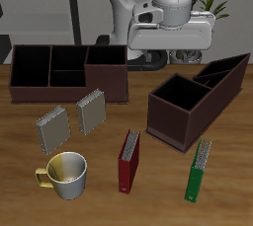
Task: Place the green book into the back desk caddy's left compartment and place the white-yellow mug into the back desk caddy's right compartment
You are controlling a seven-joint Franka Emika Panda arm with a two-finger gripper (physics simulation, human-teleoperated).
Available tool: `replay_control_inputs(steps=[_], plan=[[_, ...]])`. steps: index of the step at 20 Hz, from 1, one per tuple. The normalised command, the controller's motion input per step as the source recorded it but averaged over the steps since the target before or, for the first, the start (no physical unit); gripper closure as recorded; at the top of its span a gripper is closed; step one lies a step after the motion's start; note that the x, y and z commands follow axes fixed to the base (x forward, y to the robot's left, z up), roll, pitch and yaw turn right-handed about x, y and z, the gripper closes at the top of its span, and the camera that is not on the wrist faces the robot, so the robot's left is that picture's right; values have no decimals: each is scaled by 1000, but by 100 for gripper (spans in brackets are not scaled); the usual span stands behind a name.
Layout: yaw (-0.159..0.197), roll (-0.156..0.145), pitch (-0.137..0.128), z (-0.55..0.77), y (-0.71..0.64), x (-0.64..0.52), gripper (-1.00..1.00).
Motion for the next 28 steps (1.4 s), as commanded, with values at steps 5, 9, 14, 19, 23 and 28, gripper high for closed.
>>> replay_control_inputs(steps=[5,9,14,19,23,28], plan=[[-7,28,-5,98,483,275,-100],[3,40,-45,95,486,292,-100],[-1,16,-19,-40,279,354,-100],[-43,23,20,-156,221,409,-100],[-34,-11,-12,-143,186,494,-100],[-27,-17,-7,-45,50,324,-100]])
